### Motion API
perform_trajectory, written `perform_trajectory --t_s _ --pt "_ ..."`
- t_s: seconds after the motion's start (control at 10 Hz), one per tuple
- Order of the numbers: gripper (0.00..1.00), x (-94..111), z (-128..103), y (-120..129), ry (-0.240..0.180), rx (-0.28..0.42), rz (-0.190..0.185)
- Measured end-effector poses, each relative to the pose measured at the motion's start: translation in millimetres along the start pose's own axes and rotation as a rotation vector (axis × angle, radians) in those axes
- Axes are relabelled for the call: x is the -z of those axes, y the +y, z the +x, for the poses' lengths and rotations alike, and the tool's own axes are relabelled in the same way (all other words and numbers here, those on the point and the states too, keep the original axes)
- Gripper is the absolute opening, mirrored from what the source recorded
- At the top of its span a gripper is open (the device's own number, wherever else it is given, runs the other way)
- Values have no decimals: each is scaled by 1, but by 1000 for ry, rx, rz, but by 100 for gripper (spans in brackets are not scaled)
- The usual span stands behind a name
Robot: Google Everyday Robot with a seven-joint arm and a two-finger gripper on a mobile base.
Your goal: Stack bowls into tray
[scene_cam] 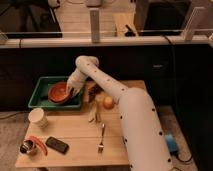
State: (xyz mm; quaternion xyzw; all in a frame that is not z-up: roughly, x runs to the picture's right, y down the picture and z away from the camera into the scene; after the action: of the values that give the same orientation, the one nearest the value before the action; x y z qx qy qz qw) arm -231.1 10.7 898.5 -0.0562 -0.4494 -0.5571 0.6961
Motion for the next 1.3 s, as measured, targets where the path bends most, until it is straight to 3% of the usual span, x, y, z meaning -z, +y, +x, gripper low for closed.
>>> perform_trajectory --t_s 0.4,0.8,0.9,1.0,1.2,1.3 --pt "80 -1 -3 -3 9 24 -21" --pt "80 2 -4 -5 15 56 20" --pt "80 3 -4 -5 9 60 59" --pt "80 6 -2 -3 -23 64 170" --pt "80 9 -1 1 -71 65 317" --pt "80 10 0 1 -97 70 355"
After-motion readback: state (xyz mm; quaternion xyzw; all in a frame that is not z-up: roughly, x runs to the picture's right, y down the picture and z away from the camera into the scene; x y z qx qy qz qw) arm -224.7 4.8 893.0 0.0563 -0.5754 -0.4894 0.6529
